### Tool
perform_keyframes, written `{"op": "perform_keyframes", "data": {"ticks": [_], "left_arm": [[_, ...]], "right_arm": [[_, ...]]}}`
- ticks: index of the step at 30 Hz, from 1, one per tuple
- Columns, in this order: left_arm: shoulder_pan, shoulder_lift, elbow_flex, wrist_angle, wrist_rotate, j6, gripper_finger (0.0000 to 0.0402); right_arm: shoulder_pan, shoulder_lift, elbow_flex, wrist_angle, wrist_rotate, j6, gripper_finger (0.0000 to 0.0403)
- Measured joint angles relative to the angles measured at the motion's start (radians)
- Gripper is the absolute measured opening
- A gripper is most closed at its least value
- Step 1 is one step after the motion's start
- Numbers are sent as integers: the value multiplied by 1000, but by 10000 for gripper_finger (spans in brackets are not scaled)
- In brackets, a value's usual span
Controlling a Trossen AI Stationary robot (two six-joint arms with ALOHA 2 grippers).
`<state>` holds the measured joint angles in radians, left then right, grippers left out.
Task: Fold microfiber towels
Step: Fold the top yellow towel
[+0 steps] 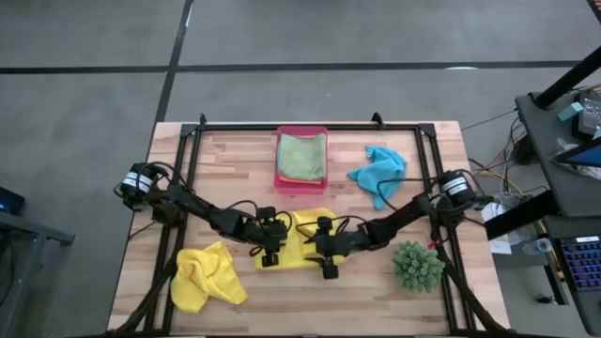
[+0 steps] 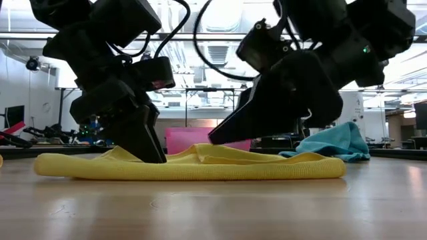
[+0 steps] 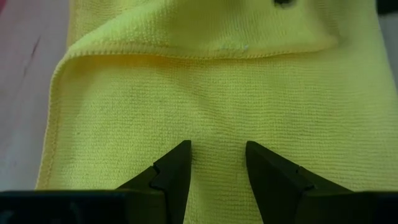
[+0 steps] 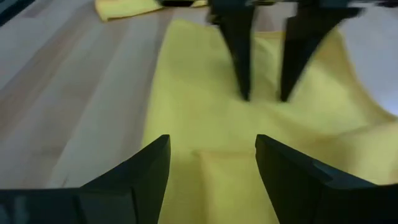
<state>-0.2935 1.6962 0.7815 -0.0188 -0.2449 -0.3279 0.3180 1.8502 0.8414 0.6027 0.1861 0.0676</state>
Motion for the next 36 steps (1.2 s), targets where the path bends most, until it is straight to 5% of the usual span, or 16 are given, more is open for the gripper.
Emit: {"op": "perform_keyframes", "data": {"ticks": [13, 27, 36], "left_arm": [[0, -1, 2, 1, -7, 0, 138], [0, -2, 2, 2, -26, -5, 138], [0, -2, 2, 1, -25, -6, 138]], "right_arm": [[-17, 19, 106, -250, 23, 9, 219], [-18, 13, 106, -268, 24, 7, 20], [-20, -89, 106, -445, 151, -14, 9]]}}
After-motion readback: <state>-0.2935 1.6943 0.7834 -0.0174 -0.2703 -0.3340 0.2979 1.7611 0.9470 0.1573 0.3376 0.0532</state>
